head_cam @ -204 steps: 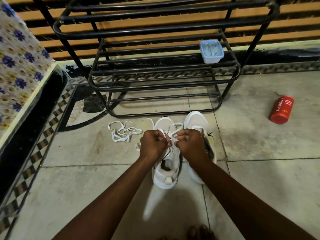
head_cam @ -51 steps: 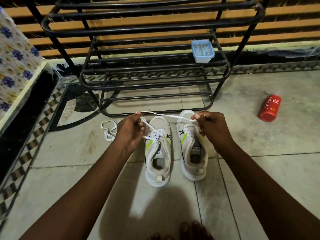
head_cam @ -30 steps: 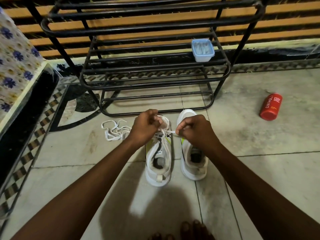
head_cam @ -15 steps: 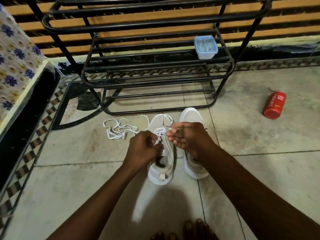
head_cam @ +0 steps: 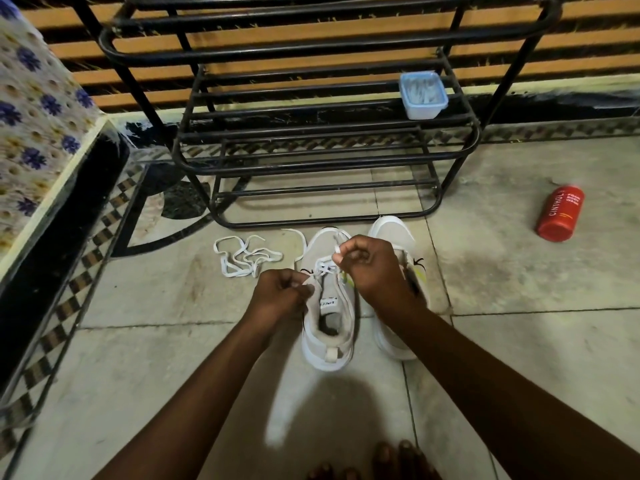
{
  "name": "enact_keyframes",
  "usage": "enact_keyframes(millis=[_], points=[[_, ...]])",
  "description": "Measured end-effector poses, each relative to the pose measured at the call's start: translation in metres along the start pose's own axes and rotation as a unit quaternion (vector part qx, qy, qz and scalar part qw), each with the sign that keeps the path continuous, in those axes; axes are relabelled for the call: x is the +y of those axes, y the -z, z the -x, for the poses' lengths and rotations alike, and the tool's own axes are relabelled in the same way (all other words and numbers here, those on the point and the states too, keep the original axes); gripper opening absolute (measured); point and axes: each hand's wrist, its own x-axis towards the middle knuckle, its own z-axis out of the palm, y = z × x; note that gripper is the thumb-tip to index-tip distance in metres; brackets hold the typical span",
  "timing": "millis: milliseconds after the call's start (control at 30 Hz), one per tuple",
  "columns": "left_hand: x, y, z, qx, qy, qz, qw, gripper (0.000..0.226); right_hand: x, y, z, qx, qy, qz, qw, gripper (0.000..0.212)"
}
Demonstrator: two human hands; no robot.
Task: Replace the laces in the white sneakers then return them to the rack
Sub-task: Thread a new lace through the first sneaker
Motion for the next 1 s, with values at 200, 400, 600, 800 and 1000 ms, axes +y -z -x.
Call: enact_keyframes(millis=[200, 400, 600, 800, 1000], points=[[-0.003, 0.004, -0.002, -0.017, 0.014, 0.024, 0.999, 0.011, 0.012, -0.01, 0.0, -0.035, 0.022, 0.028, 0.999, 0.017], [-0.005, 0.007, -0.004, -0.032, 0.017, 0.04, 0.999, 0.016, 0.006, -0.016, -0.002, -0.037, 0.029, 0.019, 0.999, 0.015], [-0.005, 0.007, -0.003, -0.038, 0.022, 0.05, 0.998, 0.017, 0.007, -0.019, -0.007, -0.041, 0.012, 0.006, 0.999, 0.012], [-0.003, 0.007, 0.0, -0.046, 0.037, 0.074, 0.996, 0.022, 0.009, -0.02, -0.011, -0.043, 0.036, 0.063, 0.996, 0.017], [-0.004, 0.007, -0.002, -0.042, 0.039, 0.072, 0.996, 0.022, 0.012, -0.027, -0.009, -0.003, 0.128, 0.155, 0.98, 0.019]])
